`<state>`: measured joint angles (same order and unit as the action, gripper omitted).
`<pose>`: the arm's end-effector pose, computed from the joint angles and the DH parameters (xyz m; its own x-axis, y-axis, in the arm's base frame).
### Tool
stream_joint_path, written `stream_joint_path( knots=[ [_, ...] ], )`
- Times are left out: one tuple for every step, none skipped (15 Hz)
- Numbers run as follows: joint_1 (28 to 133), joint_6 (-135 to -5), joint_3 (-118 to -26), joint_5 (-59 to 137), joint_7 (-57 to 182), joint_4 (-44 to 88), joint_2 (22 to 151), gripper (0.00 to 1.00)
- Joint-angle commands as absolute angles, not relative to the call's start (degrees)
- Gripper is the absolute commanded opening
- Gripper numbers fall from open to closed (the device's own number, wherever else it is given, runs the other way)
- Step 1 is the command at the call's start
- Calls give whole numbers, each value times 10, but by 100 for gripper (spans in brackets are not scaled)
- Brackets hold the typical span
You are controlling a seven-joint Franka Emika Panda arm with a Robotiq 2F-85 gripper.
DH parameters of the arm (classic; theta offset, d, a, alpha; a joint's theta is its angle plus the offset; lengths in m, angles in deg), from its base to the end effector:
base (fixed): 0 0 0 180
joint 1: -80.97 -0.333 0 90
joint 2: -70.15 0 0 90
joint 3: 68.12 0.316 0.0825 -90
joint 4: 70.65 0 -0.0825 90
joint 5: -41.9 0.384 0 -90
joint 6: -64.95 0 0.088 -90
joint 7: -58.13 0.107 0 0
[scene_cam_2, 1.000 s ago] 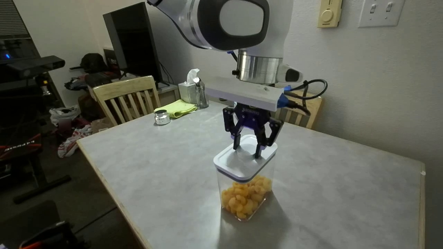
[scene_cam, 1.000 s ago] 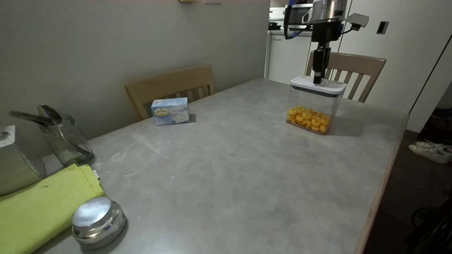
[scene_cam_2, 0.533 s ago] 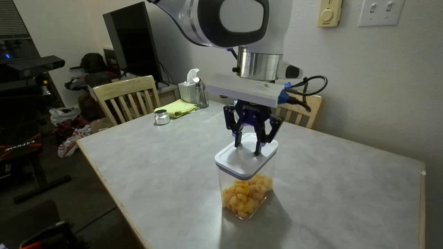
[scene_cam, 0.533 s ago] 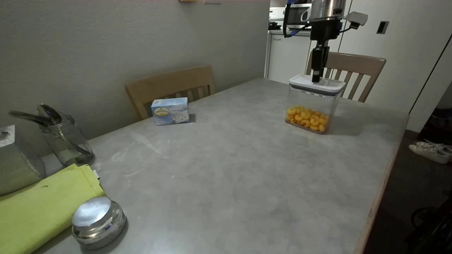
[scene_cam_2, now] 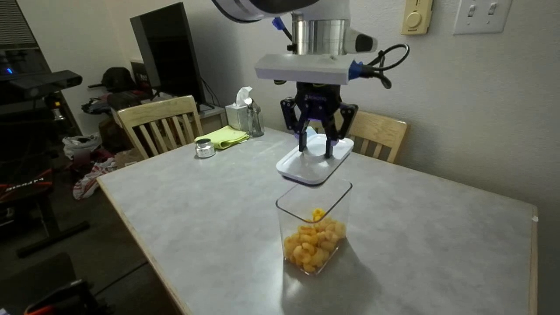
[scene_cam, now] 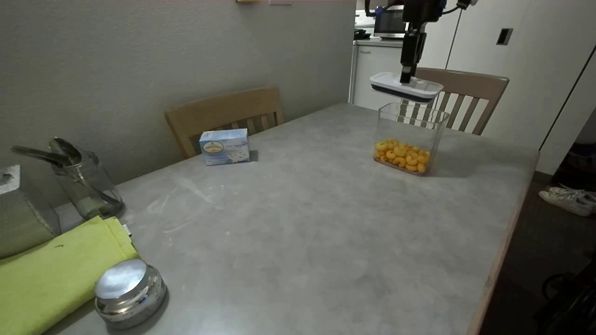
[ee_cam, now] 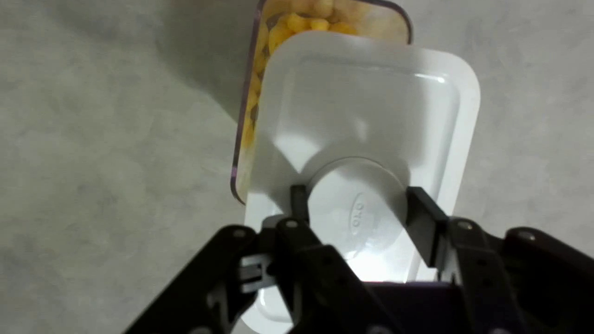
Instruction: Press the button on the white lid then put the lid on the table
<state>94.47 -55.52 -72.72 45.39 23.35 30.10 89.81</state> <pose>0.6153 -0.1937 0.3733 0.9650 0.2617 0.0163 0.2620 -0.9649 -0.0198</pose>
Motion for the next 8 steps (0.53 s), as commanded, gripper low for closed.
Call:
stream_joint_path(
  knots=[
    [931, -553, -719, 449, 254, 302, 880, 29],
    [926, -561, -716, 451, 256, 306, 880, 29],
    [923, -560, -712, 456, 256, 308, 881, 29],
    [918, -566, -707, 457, 262, 311, 884, 29],
    [914, -567, -703, 460, 268, 312, 886, 29],
    [908, -572, -698, 461, 275, 314, 891, 29],
    [903, -574, -693, 461, 281, 315, 895, 29],
    [897, -584, -688, 458, 288, 315, 903, 29]
  ],
)
